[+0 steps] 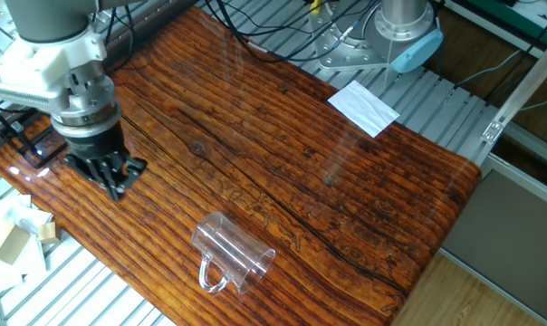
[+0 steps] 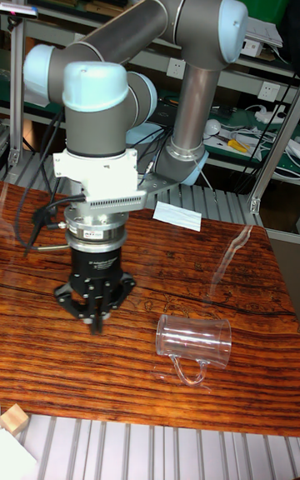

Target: Take the cup off the cup rack

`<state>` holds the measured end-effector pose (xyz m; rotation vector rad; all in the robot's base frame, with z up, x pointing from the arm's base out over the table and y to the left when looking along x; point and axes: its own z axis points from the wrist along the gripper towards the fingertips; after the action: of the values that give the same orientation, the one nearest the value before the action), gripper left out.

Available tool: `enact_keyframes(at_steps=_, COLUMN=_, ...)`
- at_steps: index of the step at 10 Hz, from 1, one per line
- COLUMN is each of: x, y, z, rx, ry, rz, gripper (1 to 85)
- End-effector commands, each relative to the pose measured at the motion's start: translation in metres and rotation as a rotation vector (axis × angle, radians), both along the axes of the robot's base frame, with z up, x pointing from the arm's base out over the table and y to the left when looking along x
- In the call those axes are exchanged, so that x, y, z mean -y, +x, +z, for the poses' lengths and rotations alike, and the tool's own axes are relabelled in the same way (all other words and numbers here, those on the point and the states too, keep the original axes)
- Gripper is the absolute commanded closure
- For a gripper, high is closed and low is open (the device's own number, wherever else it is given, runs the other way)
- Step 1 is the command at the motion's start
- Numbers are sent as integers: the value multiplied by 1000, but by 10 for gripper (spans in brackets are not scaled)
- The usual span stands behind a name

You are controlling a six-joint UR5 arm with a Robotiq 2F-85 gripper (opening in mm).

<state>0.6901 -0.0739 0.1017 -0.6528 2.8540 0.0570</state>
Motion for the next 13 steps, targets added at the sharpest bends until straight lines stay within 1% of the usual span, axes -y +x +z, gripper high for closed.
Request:
enact_keyframes(at_steps=1, x=22, y=0, z=5, rx=-4, ry=-70, rz=27, gripper=707)
enact_keyframes(at_steps=2, x=16, y=-3, z=5, rx=-14, ry=-41, rz=18, gripper=713)
enact_keyframes(at_steps=3, x=18, y=-2, z=5, rx=-13, ry=-45, rz=21, gripper=720)
enact_keyframes(at_steps=4, x=23, y=1, z=5, rx=4, ry=-58, rz=34, gripper=733)
enact_keyframes(at_steps=5, x=26, y=2, z=11, rx=12, ry=-62, rz=38, gripper=740)
enact_keyframes(at_steps=6, x=25, y=2, z=14, rx=8, ry=-47, rz=44, gripper=743)
enact_keyframes(at_steps=7, x=31, y=1, z=10, rx=1, ry=-70, rz=40, gripper=750)
enact_keyframes(at_steps=8, x=36, y=2, z=8, rx=5, ry=-84, rz=38, gripper=760)
enact_keyframes(at_steps=9, x=26, y=3, z=11, rx=12, ry=-48, rz=42, gripper=763)
enact_keyframes(at_steps=10, x=20, y=5, z=16, rx=25, ry=-28, rz=46, gripper=763)
enact_keyframes(at_steps=11, x=20, y=3, z=17, rx=23, ry=-28, rz=48, gripper=763)
enact_keyframes(at_steps=12, x=31, y=4, z=17, rx=25, ry=-73, rz=49, gripper=770)
enact_keyframes(at_steps=13, x=37, y=5, z=17, rx=26, ry=-94, rz=53, gripper=770)
